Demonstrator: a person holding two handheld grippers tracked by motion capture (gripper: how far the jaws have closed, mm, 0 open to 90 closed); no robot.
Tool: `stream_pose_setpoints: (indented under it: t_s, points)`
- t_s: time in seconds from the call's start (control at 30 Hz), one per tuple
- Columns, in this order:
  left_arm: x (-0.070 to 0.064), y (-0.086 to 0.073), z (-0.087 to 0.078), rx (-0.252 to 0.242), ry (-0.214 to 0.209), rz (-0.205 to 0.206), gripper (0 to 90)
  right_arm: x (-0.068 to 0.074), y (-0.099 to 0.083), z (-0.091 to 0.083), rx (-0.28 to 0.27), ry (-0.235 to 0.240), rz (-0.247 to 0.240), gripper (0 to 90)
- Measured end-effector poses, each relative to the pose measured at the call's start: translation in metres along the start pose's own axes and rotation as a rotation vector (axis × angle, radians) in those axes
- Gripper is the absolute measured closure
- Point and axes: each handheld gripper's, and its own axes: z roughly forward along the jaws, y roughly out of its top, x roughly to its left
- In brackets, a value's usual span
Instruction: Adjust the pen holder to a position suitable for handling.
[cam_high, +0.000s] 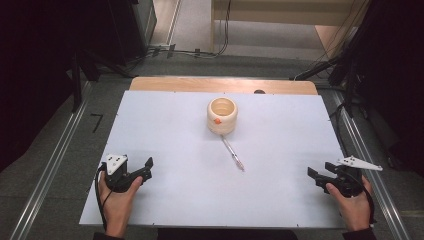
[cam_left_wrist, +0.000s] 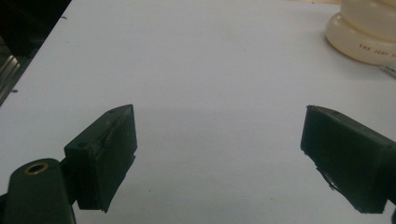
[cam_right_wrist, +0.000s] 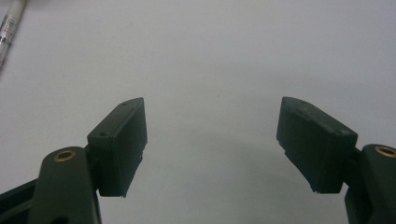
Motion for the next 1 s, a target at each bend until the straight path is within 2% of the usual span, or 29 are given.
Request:
stream_pose_setpoints:
  t_s: [1.0]
  points:
    - [0.0007,0.0008,0.0023,0.004,0.008,0.004,11.4,-0.0008,-0.0011,0.0003,-0.002,-0.004,0.0,22.2]
